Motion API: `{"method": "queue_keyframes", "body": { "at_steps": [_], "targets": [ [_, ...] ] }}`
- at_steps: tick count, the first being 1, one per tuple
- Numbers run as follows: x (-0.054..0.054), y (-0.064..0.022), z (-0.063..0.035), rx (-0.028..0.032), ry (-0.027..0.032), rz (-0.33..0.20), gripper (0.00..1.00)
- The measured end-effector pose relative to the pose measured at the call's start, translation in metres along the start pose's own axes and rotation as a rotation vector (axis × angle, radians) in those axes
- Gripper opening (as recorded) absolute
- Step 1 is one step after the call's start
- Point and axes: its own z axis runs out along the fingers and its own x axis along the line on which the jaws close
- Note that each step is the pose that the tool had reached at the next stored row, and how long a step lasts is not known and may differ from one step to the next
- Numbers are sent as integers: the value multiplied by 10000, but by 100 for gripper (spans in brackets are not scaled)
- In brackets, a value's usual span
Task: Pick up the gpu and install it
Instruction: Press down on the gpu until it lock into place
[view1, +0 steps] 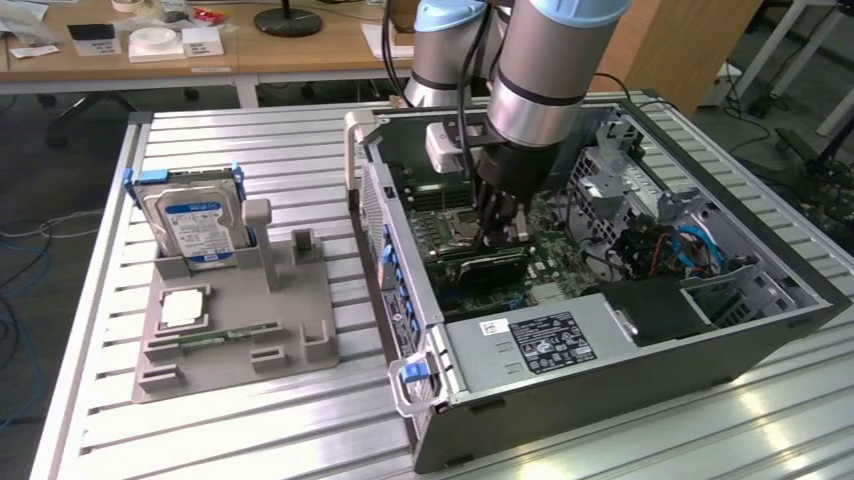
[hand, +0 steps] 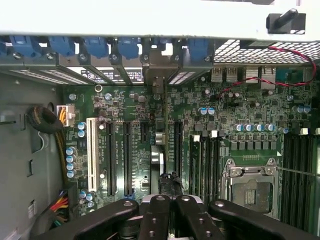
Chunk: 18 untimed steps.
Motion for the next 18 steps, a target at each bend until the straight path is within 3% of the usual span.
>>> {"method": "queue_keyframes", "body": {
  "at_steps": [18],
  "targets": [
    [-3, 4, 77, -1, -1, 1, 11]
  ]
}}
